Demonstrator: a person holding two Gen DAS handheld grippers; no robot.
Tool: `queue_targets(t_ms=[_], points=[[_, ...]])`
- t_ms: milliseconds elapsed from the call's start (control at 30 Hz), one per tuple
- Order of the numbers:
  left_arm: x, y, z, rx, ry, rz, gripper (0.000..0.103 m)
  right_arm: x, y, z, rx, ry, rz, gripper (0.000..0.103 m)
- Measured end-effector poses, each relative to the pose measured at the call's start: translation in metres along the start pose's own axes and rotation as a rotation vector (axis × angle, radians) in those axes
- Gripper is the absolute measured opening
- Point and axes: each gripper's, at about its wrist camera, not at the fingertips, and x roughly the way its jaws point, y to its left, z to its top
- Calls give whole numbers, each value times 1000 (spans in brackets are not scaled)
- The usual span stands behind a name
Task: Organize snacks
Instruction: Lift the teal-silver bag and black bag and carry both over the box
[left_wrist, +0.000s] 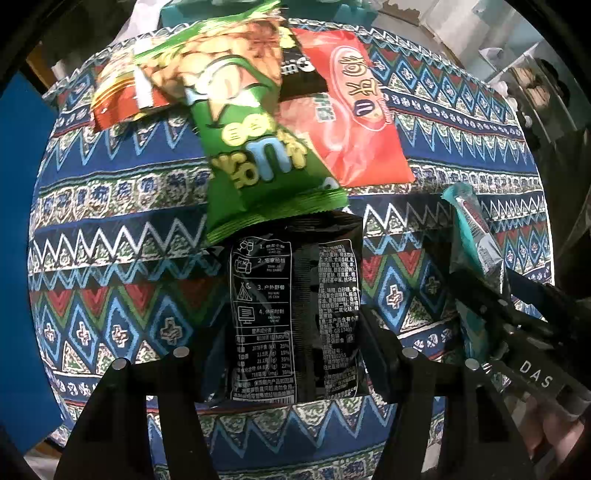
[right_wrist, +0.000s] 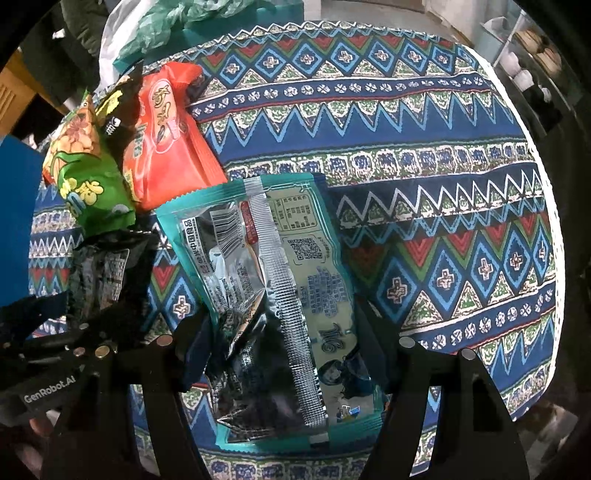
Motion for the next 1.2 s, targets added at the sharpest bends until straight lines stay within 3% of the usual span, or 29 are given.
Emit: queue_targets(t_ms=[233, 1200], points=[[-11, 22, -5, -14, -7, -10, 65, -9, 17, 3, -19, -11, 6, 69], [-122, 78, -38, 15, -240, 49, 65, -71, 101, 3, -141, -140, 75, 68]])
